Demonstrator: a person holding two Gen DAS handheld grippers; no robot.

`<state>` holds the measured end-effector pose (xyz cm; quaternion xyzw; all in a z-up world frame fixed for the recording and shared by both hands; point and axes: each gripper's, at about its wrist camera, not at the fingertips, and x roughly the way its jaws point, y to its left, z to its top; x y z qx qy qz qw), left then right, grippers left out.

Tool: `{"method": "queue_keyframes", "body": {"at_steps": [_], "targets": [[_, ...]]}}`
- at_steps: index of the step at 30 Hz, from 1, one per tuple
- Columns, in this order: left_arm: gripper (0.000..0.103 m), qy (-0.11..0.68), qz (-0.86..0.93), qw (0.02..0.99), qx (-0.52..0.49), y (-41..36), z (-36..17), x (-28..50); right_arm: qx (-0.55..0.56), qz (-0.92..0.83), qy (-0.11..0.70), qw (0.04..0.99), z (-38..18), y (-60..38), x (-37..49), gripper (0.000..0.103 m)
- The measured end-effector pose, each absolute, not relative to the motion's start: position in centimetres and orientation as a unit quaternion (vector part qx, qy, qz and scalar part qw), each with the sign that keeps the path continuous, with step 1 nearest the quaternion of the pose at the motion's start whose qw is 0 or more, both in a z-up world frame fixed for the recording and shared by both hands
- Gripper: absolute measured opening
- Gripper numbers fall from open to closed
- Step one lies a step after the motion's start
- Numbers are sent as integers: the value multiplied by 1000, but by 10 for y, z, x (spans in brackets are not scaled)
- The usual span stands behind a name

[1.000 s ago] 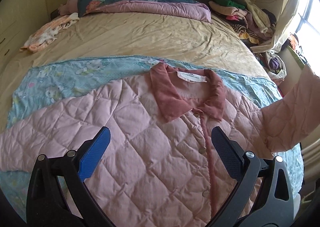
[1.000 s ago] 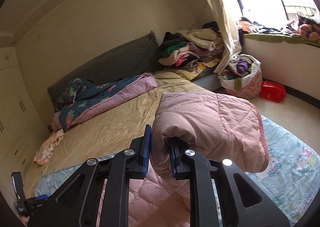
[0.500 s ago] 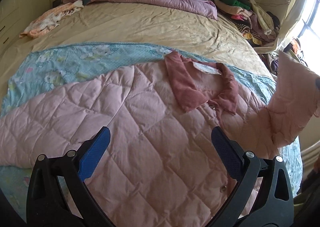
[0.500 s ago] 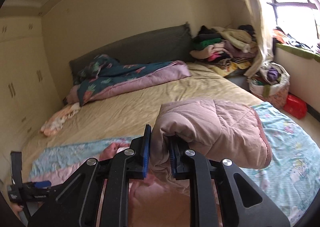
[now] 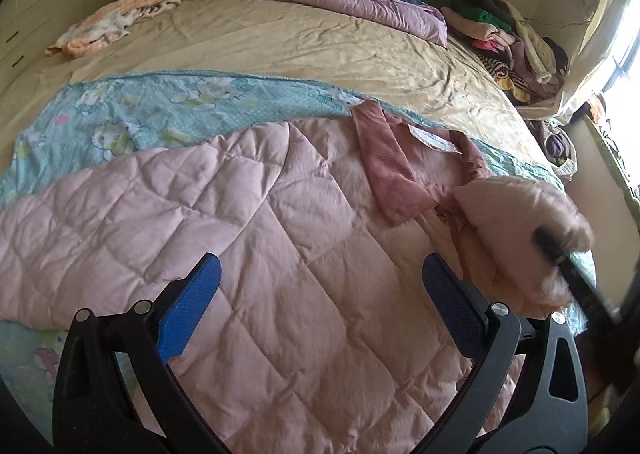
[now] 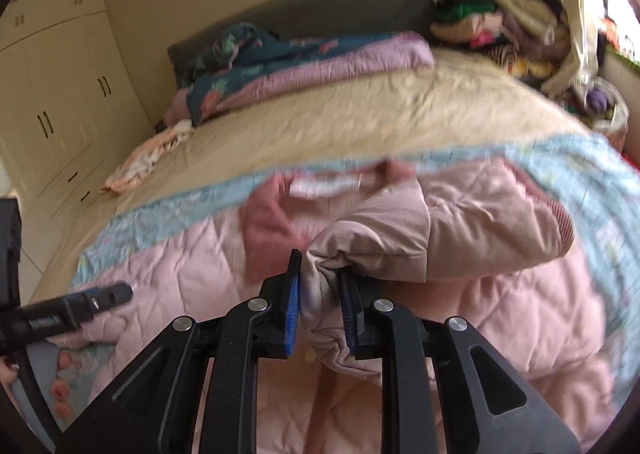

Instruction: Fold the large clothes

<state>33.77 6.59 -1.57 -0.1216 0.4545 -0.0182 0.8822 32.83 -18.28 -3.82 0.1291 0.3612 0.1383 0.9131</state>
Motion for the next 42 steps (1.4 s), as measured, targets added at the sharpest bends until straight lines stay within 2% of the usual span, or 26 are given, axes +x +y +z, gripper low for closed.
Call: {"method": "queue_keyframes", "body": {"at_steps": [2,7,8,11,12,14,16,17,18,21,24,31,38,41,42], "targets": [[95,458,-21,880,-121,63,-20,338,166,140,388,896,-57,-185,323,23],[95,465,-31,877,-115,54,-27,337,245,120,437,857,-84,-205,311,45],[95,468,-32,876,-114,52,-28,337,268,119,438,850,-87,-212,307,50],[95,474,-42,871,-124,49,-31,337,317,114,426,840,-84,-230,295,55],[95,474,-45,870,-128,48,-31,337,328,106,420,839,-82,-235,292,63],[95,474,-49,869,-135,49,-30,335,357,74,398,842,-77,-249,288,70],[95,472,-52,868,-145,50,-27,335,381,61,385,839,-76,-255,290,70],[95,471,-56,867,-151,51,-26,334,390,64,381,836,-75,-257,294,65],[95,471,-62,865,-164,54,-24,334,392,76,381,834,-73,-257,298,34],[95,464,-75,861,-193,64,-16,333,348,87,342,869,-47,-245,297,25],[95,450,-74,868,-198,71,-4,330,295,120,304,898,-25,-224,296,24],[95,431,-67,875,-213,92,13,325,161,177,280,930,-3,-156,307,20],[95,432,-64,866,-244,110,8,327,89,235,347,904,-31,-96,316,19],[95,438,-74,857,-259,112,1,330,73,251,379,888,-43,-80,316,23],[95,442,-80,851,-270,112,-3,331,75,261,394,878,-47,-77,315,29]]}}
